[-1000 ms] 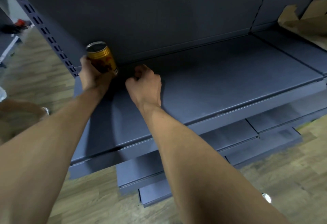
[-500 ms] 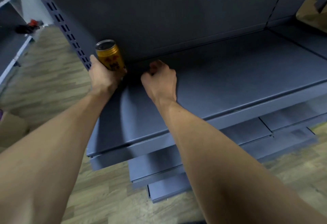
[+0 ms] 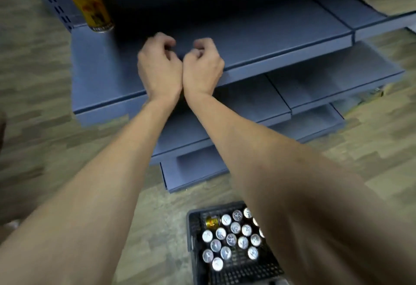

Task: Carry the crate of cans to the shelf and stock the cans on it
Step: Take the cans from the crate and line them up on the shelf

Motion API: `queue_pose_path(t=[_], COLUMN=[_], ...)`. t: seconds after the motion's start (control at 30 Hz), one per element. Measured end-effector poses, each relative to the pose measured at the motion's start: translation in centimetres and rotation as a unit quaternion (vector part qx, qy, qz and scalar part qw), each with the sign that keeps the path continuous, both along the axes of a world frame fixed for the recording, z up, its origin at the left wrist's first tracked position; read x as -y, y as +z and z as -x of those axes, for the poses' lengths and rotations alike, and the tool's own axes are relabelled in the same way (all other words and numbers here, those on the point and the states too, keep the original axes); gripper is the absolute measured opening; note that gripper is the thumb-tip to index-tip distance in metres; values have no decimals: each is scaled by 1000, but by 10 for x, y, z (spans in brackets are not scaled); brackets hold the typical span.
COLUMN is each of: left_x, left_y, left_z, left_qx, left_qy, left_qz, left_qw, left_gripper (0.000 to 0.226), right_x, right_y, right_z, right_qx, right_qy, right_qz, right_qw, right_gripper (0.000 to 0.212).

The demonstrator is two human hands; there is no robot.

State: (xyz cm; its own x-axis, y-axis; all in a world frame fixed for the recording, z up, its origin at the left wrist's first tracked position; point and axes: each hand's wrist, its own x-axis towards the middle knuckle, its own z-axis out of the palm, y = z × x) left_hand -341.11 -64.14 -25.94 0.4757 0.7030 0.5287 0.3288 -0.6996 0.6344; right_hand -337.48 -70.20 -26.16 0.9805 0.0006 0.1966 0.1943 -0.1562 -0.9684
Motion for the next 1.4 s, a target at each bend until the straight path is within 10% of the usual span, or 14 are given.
queue_pose_path(t=[0.23,0.37,0.6,1.07,1.4], left_x=[154,191,235,342,371], left_y=[-83,-164,-337,-662,-723], left_z=[56,119,206,262,287], left_qx=[-177,-402,-541,-628,-594], left_qy=[-47,-37,9,-70,-40], left_qz=[41,122,196,245,339], left_qw=[982,907,818,735,728], left_gripper=[21,35,56,67,58], right_x=[156,246,370,457,446], right_y=[-100,-173,-344,-702,-788], right_z=[33,52,89,183,221], right_qx=[-13,-87,-169,-365,-296], right_qy=[54,165,304,399,392], right_qz=[200,409,573,609,662], right_qw=[978,893,742,581,566], right_gripper=[25,36,56,53,44])
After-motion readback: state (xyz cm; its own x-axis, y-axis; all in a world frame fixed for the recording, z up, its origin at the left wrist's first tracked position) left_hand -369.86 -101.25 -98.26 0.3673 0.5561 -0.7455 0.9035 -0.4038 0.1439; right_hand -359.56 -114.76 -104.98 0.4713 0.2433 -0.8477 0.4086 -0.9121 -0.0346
